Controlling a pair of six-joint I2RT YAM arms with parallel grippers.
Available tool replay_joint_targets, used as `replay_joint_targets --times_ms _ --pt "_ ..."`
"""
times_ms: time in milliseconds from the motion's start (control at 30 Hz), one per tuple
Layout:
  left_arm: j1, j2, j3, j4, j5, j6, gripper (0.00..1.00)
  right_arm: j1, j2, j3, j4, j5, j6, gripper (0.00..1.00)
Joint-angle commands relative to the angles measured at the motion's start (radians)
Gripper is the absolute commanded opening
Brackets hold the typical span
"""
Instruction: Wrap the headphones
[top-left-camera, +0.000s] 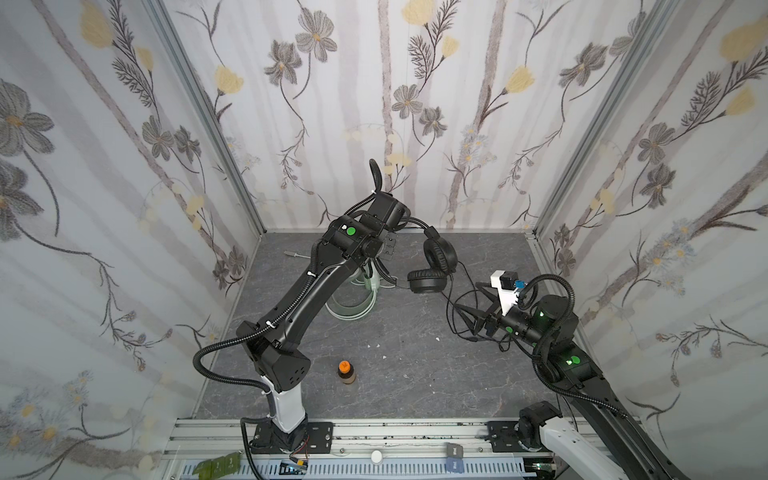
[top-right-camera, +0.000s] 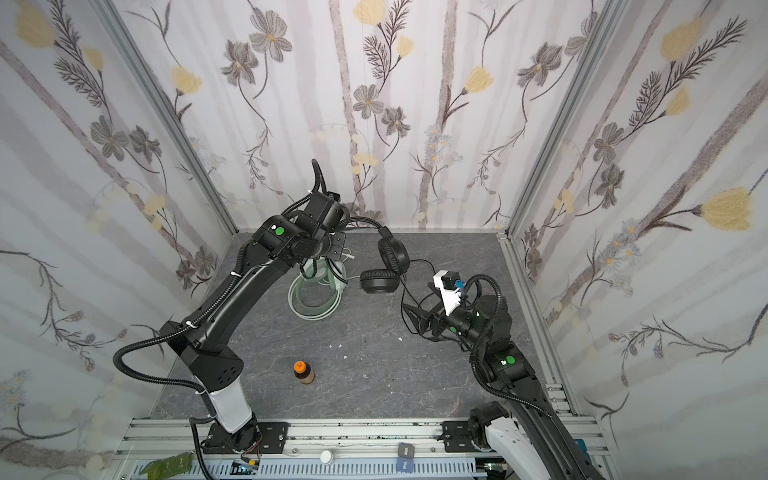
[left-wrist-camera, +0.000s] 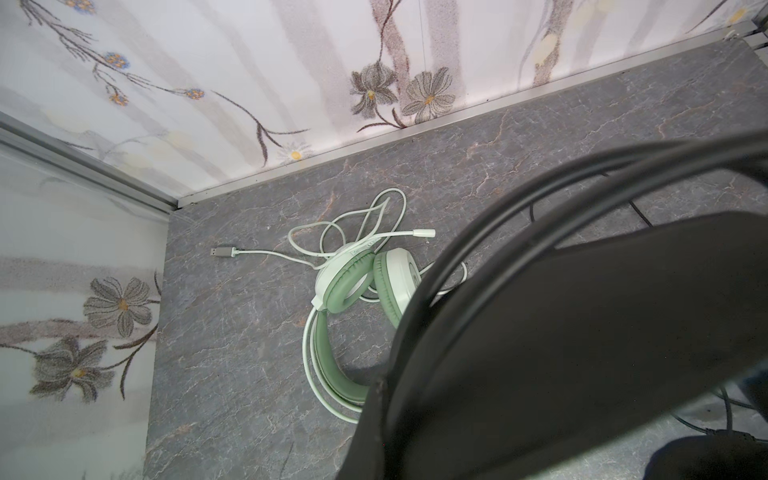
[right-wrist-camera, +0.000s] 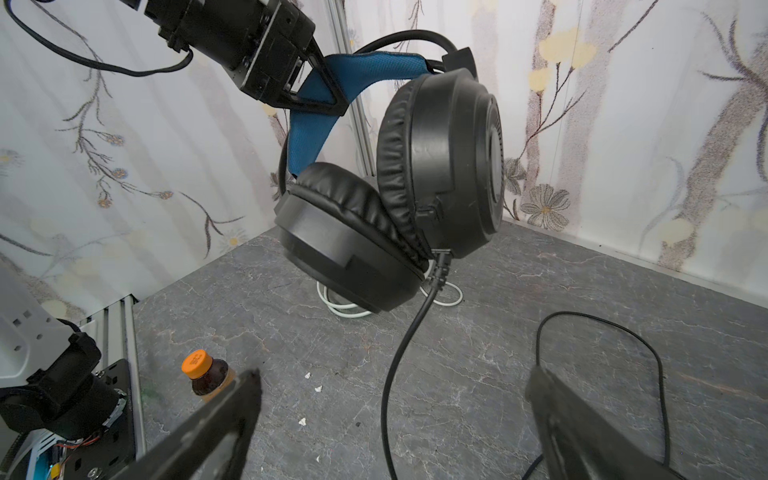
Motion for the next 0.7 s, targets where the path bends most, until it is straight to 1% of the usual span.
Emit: replay_joint_targets --times_ms 0,100,233,367,467,567,667 --pt "0.031 -0.015 0.010 -0.002 0.046 -0.054 0.00 0.002 0.035 0.000 0.092 -0.047 -0.003 1.00" --pt "0.050 -0.031 -0.002 0.003 0.061 -0.052 0.00 0.004 0.074 0.040 0.058 -0.048 -0.046 1.00" --pt "0.070 -0.050 -0.023 0.018 0.048 -0.046 0.00 0.005 0.097 0.055 0.050 -0.053 -0.100 1.00" --pt "0.073 -0.079 -0.053 0.058 0.046 -0.003 0.00 0.010 0.103 0.067 0.041 -0.051 -0.112 1.00" --pt "0.074 -0.107 -0.089 0.115 0.070 0.043 0.00 0.011 0.106 0.062 0.040 -0.045 -0.125 1.00" --pt "0.075 -0.113 -0.094 0.139 0.091 0.080 0.00 0.016 0.104 0.067 0.032 -0.034 -0.136 1.00" --pt "0.075 -0.112 -0.088 0.149 0.087 0.107 0.00 0.017 0.091 0.064 0.030 -0.030 -0.151 1.00"
